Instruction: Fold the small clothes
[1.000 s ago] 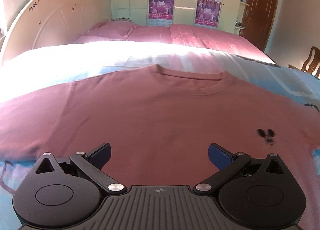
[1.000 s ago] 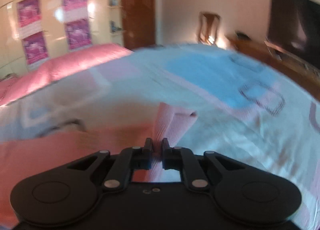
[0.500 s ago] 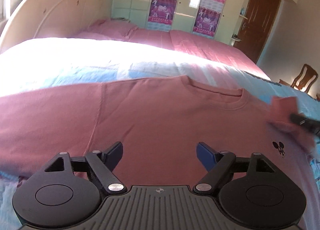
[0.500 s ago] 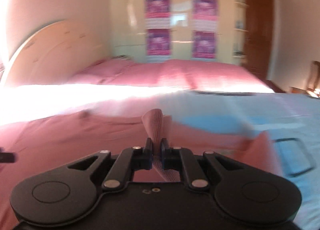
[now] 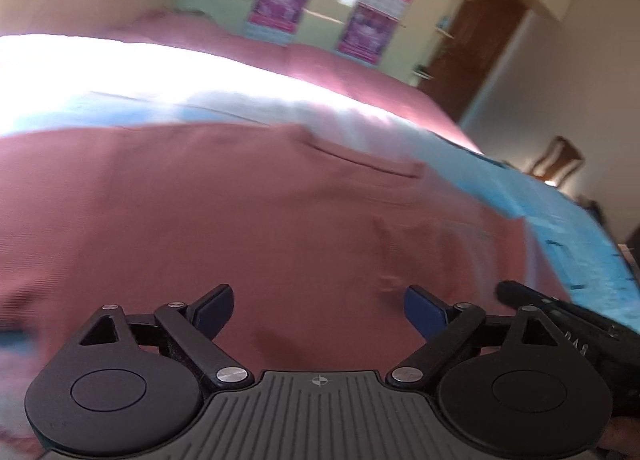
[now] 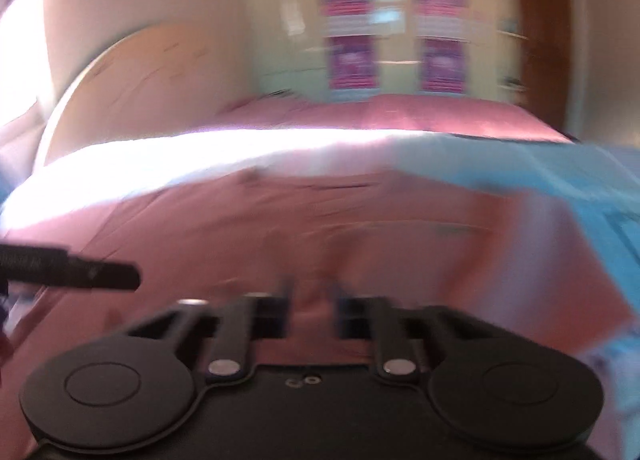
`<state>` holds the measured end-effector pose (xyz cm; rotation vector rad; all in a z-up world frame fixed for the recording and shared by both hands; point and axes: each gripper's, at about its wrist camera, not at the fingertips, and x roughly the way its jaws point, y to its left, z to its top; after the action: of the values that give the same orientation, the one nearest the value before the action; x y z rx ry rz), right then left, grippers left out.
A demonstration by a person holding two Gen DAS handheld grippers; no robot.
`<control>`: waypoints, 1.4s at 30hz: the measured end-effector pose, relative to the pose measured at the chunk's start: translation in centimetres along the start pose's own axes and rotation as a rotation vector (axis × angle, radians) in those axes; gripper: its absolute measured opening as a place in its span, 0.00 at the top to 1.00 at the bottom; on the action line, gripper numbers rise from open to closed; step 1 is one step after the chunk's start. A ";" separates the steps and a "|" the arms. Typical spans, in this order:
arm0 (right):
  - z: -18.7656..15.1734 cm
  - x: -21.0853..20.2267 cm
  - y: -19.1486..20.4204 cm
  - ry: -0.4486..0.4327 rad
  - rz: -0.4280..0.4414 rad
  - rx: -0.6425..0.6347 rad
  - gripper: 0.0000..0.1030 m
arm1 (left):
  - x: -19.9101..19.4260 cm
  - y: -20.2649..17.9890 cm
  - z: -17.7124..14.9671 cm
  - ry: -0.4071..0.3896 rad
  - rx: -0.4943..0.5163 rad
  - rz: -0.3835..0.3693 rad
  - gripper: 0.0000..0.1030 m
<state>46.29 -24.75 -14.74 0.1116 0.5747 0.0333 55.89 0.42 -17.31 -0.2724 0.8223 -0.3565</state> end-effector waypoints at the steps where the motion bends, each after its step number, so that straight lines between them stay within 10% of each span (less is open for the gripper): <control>1: 0.1 -0.7 -1.5 -0.013 -0.052 0.041 0.93 | 1.0 -0.8 0.1 0.015 -0.002 -0.032 0.18; 6: 0.4 -4.0 -8.7 -0.090 -0.274 0.241 0.93 | 6.7 -5.5 0.4 0.090 0.059 -0.020 0.42; 9: 0.0 -5.9 -12.5 -0.120 -0.380 0.343 0.90 | 8.7 -7.7 0.7 0.070 0.122 0.037 0.94; 18: -2.0 -7.5 -17.4 -0.096 -0.387 0.462 0.88 | 1.2 -5.9 3.0 -0.179 0.103 0.075 0.94; 35: -2.0 -2.7 -15.3 0.034 -0.206 0.297 0.84 | 1.5 -1.3 -2.0 -0.202 0.063 0.201 0.94; 39: -0.7 -2.3 -16.2 0.007 -0.201 0.297 0.82 | 2.6 -0.3 -0.6 -0.208 0.056 0.205 0.60; 42: 0.4 -1.6 -16.7 -0.006 -0.194 0.285 0.82 | 4.4 0.3 1.0 -0.175 0.034 0.167 0.59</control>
<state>45.17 -41.47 -15.51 0.3319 0.5797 -0.2382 59.48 -0.97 -19.68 -0.1982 0.6606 -0.1874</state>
